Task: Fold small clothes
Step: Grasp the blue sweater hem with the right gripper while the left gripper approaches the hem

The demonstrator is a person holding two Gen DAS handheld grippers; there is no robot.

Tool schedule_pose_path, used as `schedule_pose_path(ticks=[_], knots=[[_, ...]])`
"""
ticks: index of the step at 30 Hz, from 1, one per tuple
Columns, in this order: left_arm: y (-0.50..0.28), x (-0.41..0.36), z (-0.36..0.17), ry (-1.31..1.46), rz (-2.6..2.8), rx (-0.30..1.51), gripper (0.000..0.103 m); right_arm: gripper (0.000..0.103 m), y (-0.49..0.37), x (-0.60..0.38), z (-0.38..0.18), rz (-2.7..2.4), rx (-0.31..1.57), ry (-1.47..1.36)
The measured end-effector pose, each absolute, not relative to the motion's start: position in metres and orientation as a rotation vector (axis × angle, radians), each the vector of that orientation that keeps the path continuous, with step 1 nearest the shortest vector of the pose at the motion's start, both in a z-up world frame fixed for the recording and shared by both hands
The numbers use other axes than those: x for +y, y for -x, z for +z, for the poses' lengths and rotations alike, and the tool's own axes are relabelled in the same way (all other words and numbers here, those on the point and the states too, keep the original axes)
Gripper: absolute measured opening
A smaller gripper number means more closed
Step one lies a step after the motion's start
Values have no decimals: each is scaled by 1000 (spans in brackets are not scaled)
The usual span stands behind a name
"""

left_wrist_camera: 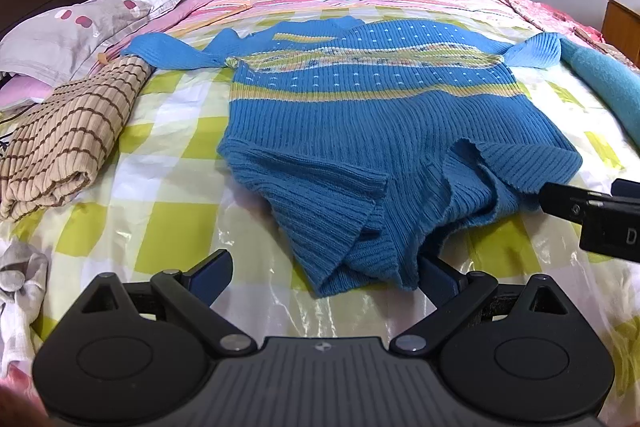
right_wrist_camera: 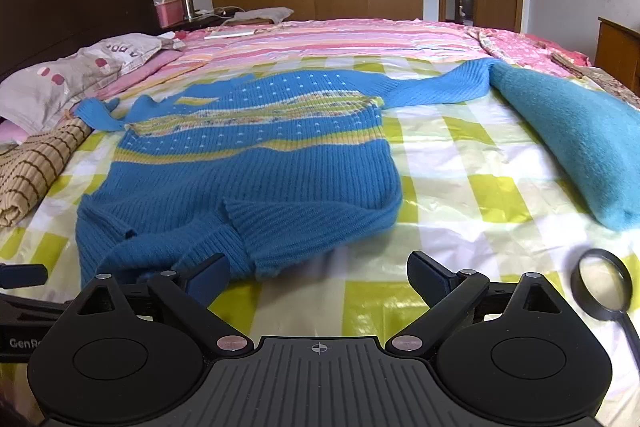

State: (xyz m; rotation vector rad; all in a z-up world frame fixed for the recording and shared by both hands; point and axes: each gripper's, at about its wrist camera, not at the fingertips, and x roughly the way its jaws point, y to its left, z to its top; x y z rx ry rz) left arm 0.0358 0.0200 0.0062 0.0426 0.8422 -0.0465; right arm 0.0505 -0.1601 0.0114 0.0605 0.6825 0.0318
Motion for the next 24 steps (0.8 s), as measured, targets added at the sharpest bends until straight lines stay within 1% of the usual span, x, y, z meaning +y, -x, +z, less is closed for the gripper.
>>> schedule_pose_path(ticks=[2,10,24], knots=[[-37,21,6,-40,-48,844,103,95,-56,-161,12,40,693,-82],[-45,22,4,-46,-51,852,103,83,-71,-163,10,68,732,-135],[-44,23,-2,-36,-72,850,103,76,-88,-188,5,72,809,-323]])
